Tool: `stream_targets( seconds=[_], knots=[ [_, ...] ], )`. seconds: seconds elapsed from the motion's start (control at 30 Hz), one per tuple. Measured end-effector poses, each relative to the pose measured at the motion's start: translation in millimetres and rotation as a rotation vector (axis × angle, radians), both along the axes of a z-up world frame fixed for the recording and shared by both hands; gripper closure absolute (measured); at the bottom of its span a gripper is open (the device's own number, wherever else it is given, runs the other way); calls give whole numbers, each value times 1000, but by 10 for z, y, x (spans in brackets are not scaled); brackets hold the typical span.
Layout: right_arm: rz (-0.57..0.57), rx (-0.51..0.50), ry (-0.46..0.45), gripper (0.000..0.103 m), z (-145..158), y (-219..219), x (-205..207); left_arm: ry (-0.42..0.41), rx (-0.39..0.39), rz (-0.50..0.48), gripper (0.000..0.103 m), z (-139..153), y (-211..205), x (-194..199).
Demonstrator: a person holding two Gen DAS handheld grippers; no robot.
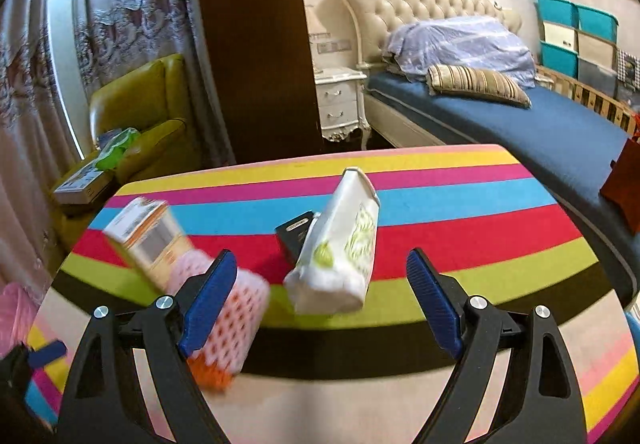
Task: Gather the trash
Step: 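Grasp the netted orange foam sleeve with the left tool while the right tool grasps the white paper bag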
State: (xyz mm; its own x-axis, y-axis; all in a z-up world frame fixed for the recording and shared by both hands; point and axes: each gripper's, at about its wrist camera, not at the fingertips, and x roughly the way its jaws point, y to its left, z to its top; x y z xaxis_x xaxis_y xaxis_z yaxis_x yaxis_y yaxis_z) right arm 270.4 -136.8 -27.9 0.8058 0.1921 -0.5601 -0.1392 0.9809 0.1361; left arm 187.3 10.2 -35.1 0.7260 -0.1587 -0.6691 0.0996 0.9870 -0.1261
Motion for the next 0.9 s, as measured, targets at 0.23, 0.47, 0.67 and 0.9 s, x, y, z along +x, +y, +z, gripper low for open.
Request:
stream_targets(
  seconds=[0.23, 0.47, 0.67, 0.9],
  knots=[
    [8, 50, 99, 52, -165, -140, 328, 32, 14, 23, 5, -119, -347, 342],
    [38, 41, -6, 61, -78, -343, -211, 59, -8, 21, 5, -196, -595, 624],
    [-15, 61, -42, 61, -69, -598, -717, 76, -31, 56, 5, -225, -814, 949],
    [-57, 37, -1, 99, -303, -733, -1030, 105, -77, 1, 68, -241, -958, 1202]
  ],
)
